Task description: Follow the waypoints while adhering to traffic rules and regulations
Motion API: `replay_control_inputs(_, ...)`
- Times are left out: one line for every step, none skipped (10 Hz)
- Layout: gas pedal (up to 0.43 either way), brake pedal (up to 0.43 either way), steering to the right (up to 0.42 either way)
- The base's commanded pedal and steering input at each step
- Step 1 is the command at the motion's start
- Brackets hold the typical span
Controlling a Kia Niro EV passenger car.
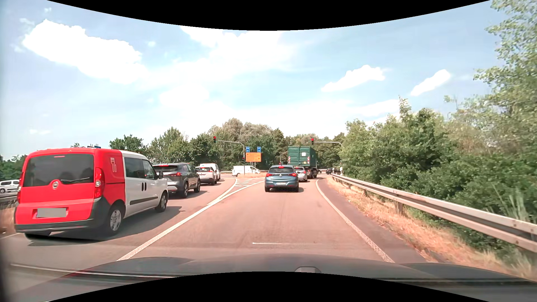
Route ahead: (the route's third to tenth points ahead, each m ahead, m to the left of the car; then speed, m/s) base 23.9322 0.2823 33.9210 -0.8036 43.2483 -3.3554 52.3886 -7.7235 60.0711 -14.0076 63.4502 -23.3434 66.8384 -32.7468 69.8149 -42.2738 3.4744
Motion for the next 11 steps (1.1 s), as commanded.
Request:
replay_control_inputs(0.000,0.110,0.010)
replay_control_inputs(0.000,0.110,0.015)
replay_control_inputs(0.000,0.104,0.019)
replay_control_inputs(0.000,0.098,0.019)
replay_control_inputs(0.000,0.098,0.019)
replay_control_inputs(0.000,0.091,0.019)
replay_control_inputs(0.000,0.085,0.019)
replay_control_inputs(0.000,0.085,0.017)
replay_control_inputs(0.000,0.085,0.013)
replay_control_inputs(0.000,0.079,0.013)
replay_control_inputs(0.000,0.085,0.013)
